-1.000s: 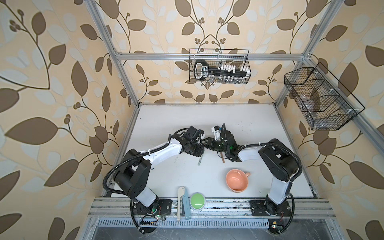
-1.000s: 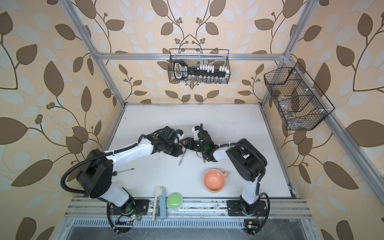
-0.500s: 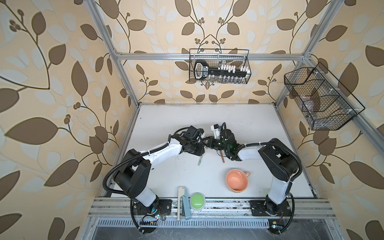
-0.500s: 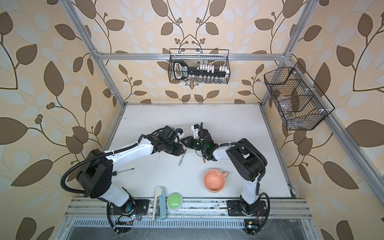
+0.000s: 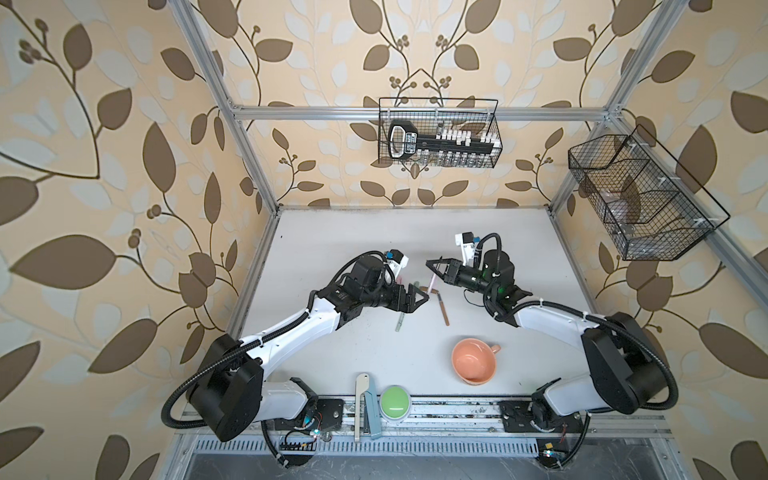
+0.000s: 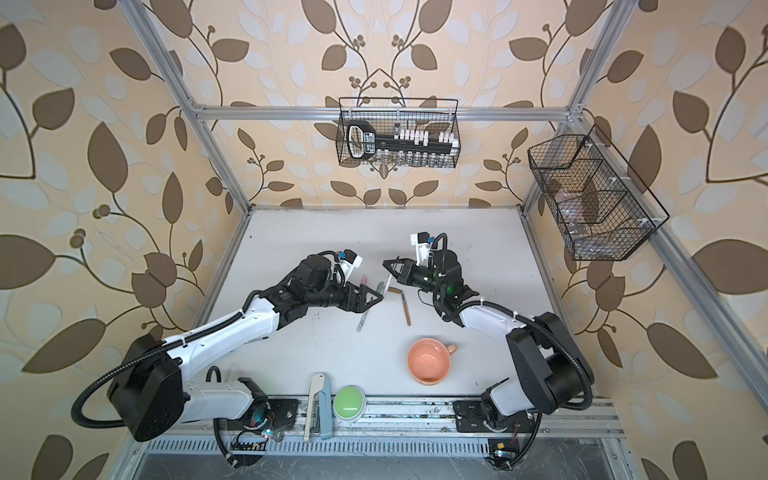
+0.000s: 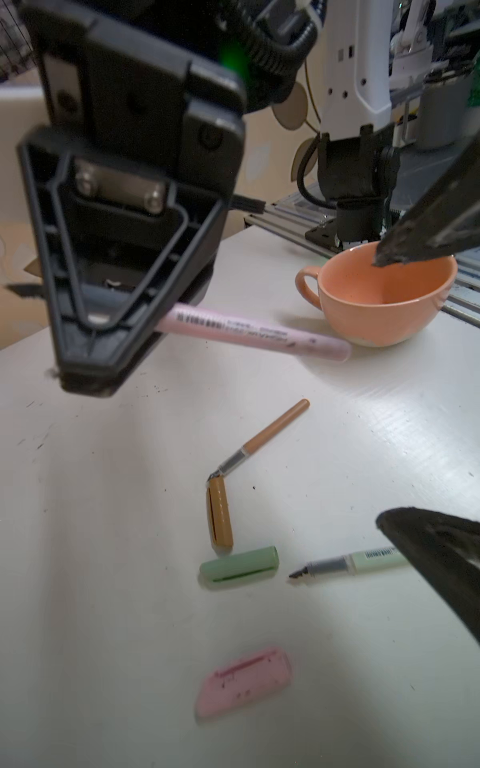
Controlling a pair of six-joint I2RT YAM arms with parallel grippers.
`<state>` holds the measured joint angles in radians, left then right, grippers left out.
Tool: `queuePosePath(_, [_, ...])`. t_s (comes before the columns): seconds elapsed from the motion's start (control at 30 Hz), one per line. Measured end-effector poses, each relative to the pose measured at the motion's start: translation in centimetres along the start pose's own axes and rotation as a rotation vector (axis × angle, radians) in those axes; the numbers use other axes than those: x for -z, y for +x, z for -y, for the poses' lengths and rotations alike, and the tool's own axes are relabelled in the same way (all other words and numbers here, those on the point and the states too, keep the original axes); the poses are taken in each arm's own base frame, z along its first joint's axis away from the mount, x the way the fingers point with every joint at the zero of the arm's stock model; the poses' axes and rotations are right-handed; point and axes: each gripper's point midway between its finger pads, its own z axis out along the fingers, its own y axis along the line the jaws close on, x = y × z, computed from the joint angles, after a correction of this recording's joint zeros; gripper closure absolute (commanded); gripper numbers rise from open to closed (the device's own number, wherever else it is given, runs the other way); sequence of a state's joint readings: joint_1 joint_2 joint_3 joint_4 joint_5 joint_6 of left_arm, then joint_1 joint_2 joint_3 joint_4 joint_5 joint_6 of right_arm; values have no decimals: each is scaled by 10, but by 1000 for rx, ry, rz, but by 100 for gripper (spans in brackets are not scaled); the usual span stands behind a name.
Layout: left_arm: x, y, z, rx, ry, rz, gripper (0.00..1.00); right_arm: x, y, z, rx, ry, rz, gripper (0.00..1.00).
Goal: Insert the pens into the pen caps
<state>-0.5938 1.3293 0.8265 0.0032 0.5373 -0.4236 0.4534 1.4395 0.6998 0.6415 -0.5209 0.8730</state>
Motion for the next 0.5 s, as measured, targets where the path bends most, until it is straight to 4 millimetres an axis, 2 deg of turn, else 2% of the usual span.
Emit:
queuePosePath(0.1, [-10, 3, 6, 24, 68, -26, 13, 1, 4, -11, 13, -25, -10, 100])
queuePosePath(0.27, [-11, 7, 15, 42, 129, -59, 22, -1, 20, -7, 5, 0, -47, 100])
queuePosePath(0.37, [-10, 3, 23, 40, 159, -62, 40, -2, 28, -6, 4, 10, -63, 100])
queuePosePath(0.5, [-8, 2, 29, 32, 186, -66, 41, -1, 28, -6, -6, 9, -49, 100])
